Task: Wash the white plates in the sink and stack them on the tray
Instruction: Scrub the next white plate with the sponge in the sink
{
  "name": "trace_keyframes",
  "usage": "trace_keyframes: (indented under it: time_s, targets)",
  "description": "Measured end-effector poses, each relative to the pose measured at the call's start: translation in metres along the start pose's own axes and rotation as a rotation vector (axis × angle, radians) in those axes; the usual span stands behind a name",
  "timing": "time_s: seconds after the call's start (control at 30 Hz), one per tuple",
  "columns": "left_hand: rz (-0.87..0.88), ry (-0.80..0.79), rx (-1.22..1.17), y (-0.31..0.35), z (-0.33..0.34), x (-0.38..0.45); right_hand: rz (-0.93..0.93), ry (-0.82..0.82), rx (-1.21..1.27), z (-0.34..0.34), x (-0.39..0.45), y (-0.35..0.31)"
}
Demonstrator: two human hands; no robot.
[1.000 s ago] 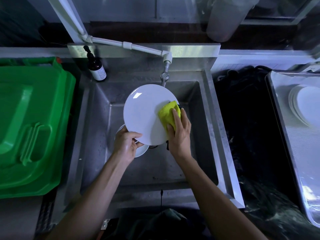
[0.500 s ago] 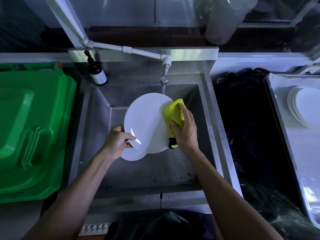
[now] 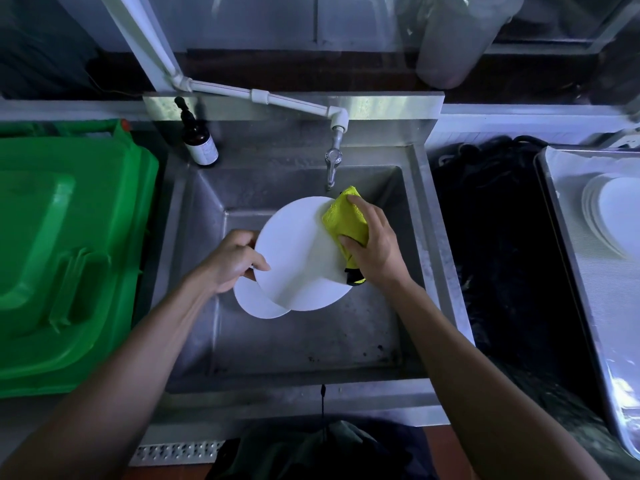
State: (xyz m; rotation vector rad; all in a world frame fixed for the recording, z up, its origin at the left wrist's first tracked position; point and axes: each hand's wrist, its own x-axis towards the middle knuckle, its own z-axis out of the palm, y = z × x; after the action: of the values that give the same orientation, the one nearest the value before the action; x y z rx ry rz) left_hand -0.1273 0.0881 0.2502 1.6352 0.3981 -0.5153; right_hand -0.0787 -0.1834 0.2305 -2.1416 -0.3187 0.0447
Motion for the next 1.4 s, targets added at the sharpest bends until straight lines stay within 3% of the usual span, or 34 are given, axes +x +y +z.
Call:
trace_keyframes:
  time_s: [0.5,0.83,1.03,1.17,1.27,1.33,1.4]
  targets:
    - [0.067,-0.055,0.401,0.023,0.0,0.023,-0.307,-0.072,-0.258,0.002,0.002,-0.01]
    - [0.128,0.041,0.501,0.022,0.02,0.024,-0.309,-0.016,-0.311,-0.006,-0.009,-0.016]
    - [0.196,0.216,0.278,0.019,0.059,0.005,-0.485,0.035,-0.463,-0.028,-0.011,-0.014]
    - [0.155,0.338,-0.077,0.008,0.079,-0.008,-0.542,0.051,-0.486,-0.043,-0.009,-0.007]
    - [-0.113,0.533,-0.465,0.001,0.091,-0.017,-0.563,0.066,-0.489,-0.05,-0.009,-0.002]
    - [-0.318,0.45,-0.704,-0.002,0.097,-0.021,-0.585,0.071,-0.485,-0.051,-0.009,0.001]
    - [-0.397,0.317,-0.797,0.001,0.101,-0.023,-0.621,0.078,-0.487,-0.053,-0.01,0.004]
